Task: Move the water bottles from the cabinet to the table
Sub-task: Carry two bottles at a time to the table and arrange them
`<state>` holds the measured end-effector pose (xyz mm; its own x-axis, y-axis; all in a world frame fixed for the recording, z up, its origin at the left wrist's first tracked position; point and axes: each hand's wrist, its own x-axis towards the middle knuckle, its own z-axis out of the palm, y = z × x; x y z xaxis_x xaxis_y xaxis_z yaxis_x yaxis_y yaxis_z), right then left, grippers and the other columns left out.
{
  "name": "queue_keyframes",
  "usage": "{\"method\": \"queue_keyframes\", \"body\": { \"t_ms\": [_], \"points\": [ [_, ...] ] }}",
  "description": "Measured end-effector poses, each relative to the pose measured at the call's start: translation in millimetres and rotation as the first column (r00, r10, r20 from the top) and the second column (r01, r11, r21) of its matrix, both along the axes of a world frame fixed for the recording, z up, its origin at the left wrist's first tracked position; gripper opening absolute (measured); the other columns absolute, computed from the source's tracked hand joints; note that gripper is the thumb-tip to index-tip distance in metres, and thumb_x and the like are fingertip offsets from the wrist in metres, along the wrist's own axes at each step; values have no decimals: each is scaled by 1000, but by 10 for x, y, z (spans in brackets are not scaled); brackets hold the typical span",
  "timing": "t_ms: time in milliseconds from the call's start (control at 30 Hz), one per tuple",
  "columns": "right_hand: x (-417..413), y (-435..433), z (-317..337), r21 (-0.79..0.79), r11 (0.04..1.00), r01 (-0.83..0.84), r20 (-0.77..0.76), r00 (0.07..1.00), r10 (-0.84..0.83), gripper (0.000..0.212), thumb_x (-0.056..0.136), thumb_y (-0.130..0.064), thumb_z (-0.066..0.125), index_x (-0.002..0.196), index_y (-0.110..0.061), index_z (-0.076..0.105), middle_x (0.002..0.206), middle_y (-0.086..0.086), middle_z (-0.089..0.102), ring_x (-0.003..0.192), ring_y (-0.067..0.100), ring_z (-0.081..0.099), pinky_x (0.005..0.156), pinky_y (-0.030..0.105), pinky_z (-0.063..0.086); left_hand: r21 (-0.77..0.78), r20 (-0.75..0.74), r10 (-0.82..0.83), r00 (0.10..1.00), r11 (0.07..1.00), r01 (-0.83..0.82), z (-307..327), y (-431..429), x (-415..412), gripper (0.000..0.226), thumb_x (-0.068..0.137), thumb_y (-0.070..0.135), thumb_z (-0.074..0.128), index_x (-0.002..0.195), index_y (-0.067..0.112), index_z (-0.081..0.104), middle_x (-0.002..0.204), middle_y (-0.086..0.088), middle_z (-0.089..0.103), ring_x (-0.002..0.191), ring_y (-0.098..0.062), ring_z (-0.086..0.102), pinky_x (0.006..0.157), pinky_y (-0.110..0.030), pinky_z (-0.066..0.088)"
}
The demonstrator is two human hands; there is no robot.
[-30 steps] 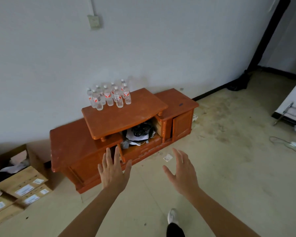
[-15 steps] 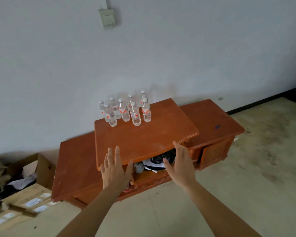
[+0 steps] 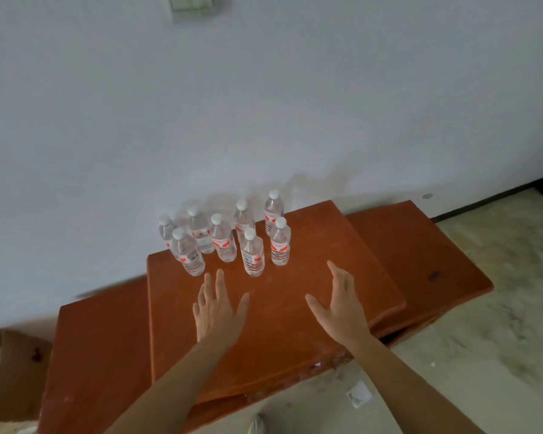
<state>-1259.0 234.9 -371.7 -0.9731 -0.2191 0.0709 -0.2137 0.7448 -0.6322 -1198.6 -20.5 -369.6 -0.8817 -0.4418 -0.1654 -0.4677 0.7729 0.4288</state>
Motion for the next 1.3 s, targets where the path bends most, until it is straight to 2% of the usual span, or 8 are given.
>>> {"method": "queue_keyframes", "body": {
  "t_ms": [433, 567, 667, 800, 967, 1067, 1167, 1300],
  "points": [
    [-1738, -871, -1400, -216, 974, 61, 293, 956, 5, 97, 89, -58, 68, 158, -34, 5, 166, 0, 14, 148, 22, 31, 112, 52, 39, 292, 75, 215, 974, 929, -228, -1308, -37, -1479, 98, 86, 66, 62, 157, 35, 1, 167, 0, 10, 152, -25, 17, 118, -54, 29],
    [-2056, -1020, -1594, -370, 927, 57, 317, 946, 68, 97, 84, -44, 80, 157, -32, 17, 160, -11, 33, 146, 9, 34, 117, 44, 36, 378, -43, 292, 955, 890, -255, -1496, 11, -1672, 99, 81, 63, 71, 155, 34, 13, 161, 6, 28, 148, -18, 28, 115, -53, 35],
    [-2189, -1067, -1600, -443, 897, -1, 281, 950, 140, 88, 84, -31, 82, 148, -45, 24, 144, -26, 46, 137, -4, 43, 111, 23, 40, 431, -139, 395, 908, 850, -303, -1571, 49, -1816, 100, 77, 58, 77, 154, 33, 18, 156, 5, 38, 143, -17, 38, 112, -53, 40],
    [-2244, -1021, -1635, -438, 895, -87, 228, 952, 205, 97, 87, -32, 79, 156, -30, 12, 152, -21, 37, 142, -6, 35, 109, 11, 32, 478, -167, 488, 857, 800, -362, -1548, 114, -1971, 106, 77, 48, 82, 154, 40, 11, 150, -1, 49, 136, -23, 49, 109, -47, 44],
    [-2152, -797, -1784, -387, 920, -53, 196, 971, 138, 96, 90, -36, 76, 159, -18, 11, 158, 8, 33, 145, 13, 38, 111, 19, 37, 452, -145, 491, 859, 805, -384, -1445, 225, -1965, 95, 84, 43, 78, 153, 34, 14, 149, -7, 49, 131, -32, 51, 100, -41, 43],
    [-2071, -619, -1727, -363, 931, -32, 171, 980, 100, 89, 90, -35, 75, 157, -21, 17, 153, 6, 38, 139, 11, 42, 107, 21, 42, 382, -140, 404, 904, 864, -327, -1356, 206, -1817, 89, 87, 39, 75, 149, 35, 13, 144, -9, 53, 120, -34, 60, 96, -46, 50],
    [-1948, -334, -1585, -194, 980, -49, 104, 992, 70, 88, 87, -31, 79, 155, -27, 23, 142, 4, 41, 123, 12, 50, 95, 24, 51, 204, -104, 154, 983, 970, -130, -1237, 161, -1618, 85, 89, 34, 74, 147, 37, 12, 142, -14, 53, 118, -36, 61, 89, -54, 55],
    [-1758, 118, -1235, 106, 993, -52, 54, 997, 47, 101, 71, -16, 90, 150, -39, 31, 130, 1, 42, 117, 23, 53, 99, 54, 51, -20, -43, -140, 989, 990, 139, -888, 142, -1412, 89, 78, 20, 84, 147, 25, 26, 122, -15, 60, 103, -34, 64, 77, -51, 58]
  ]
}}
